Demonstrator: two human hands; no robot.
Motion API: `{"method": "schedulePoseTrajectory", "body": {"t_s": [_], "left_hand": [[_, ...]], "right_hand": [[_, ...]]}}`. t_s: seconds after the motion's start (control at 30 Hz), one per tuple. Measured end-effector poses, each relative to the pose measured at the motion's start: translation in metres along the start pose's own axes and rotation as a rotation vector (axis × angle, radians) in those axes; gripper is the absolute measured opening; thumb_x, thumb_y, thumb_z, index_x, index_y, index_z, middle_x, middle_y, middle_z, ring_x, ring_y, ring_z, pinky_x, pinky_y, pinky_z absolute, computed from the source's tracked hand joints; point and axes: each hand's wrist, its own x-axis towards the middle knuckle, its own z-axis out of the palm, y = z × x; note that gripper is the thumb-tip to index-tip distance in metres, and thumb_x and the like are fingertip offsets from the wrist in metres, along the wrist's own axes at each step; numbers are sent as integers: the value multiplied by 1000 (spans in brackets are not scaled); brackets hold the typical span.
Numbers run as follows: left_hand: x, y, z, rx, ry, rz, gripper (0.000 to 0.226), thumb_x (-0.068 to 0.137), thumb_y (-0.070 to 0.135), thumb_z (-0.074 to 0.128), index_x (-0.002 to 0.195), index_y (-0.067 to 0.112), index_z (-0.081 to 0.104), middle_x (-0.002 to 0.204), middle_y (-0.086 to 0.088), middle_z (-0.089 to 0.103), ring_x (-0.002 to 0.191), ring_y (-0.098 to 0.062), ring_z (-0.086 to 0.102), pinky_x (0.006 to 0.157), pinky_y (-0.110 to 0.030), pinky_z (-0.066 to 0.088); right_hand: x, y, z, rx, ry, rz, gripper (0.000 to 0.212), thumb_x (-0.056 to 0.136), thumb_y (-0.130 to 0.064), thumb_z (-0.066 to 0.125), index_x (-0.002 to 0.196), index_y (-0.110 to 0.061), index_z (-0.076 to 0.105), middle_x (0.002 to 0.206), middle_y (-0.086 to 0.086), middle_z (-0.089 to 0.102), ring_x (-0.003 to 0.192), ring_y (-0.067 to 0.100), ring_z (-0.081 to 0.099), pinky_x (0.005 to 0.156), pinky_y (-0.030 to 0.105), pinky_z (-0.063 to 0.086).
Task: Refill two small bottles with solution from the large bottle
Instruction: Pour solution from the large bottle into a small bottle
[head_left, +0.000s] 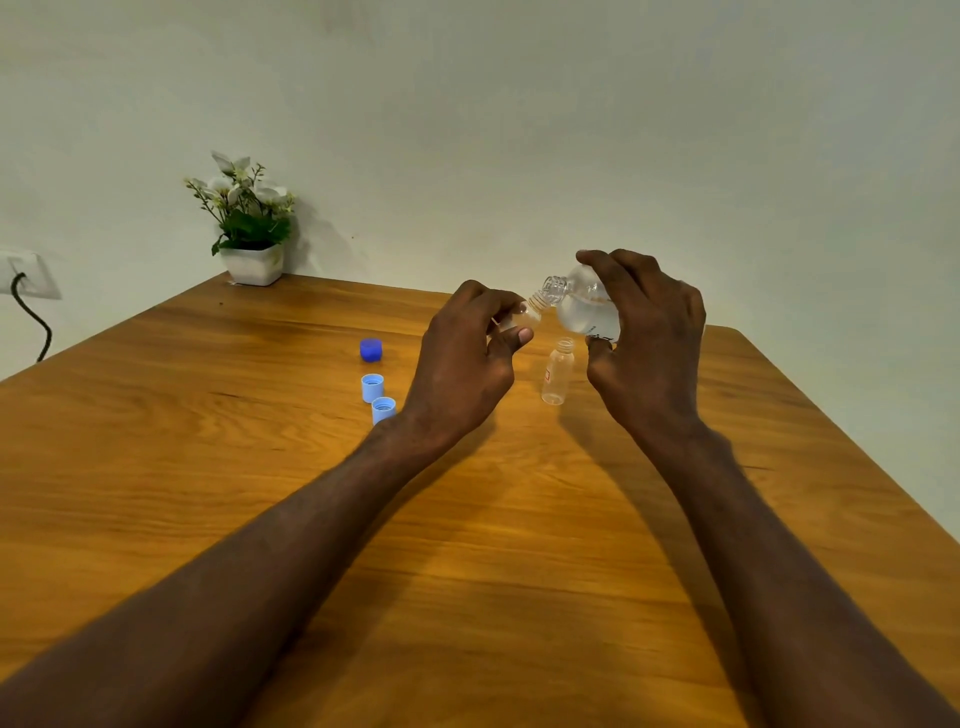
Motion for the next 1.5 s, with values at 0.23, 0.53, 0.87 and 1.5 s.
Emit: {"method": "schedulePoseTrajectory", "body": {"t_s": [0.23, 0.53, 0.87, 1.5], "left_hand": [[0, -2, 1, 7, 1, 4, 26, 95, 18, 71, 119, 8, 71, 108, -5, 66, 92, -13, 59, 74, -17, 43], [0, -3, 2, -4, -1, -2, 26, 95, 18, 71, 120, 9, 71, 110, -5, 67, 93, -13, 60, 75, -19, 45], [0, -2, 2, -11, 2, -6, 25, 96, 18, 71, 119, 9, 71, 109, -5, 67, 93, -14, 60, 75, -19, 44], [-1, -4, 5, -26, -5, -7, 25, 95, 19, 72, 119, 10, 71, 108, -4, 67, 91, -12, 60, 76, -23, 48]], "right_hand": [[0, 1, 1, -5, 1, -5, 85, 71, -3, 80, 148, -25, 52, 145, 2, 55, 132, 26, 52, 112, 52, 37], [0, 1, 0, -6, 4, -11, 84, 72, -2, 78, 148, -26, 53, 144, 0, 56, 131, 25, 53, 112, 50, 36], [0, 0, 0, -15, -9, -2, 83, 73, -3, 77, 148, -27, 52, 146, -1, 55, 132, 23, 52, 114, 49, 35], [0, 2, -1, -9, -13, 3, 84, 70, -2, 76, 148, -26, 53, 145, 0, 56, 132, 25, 53, 112, 51, 36]]}}
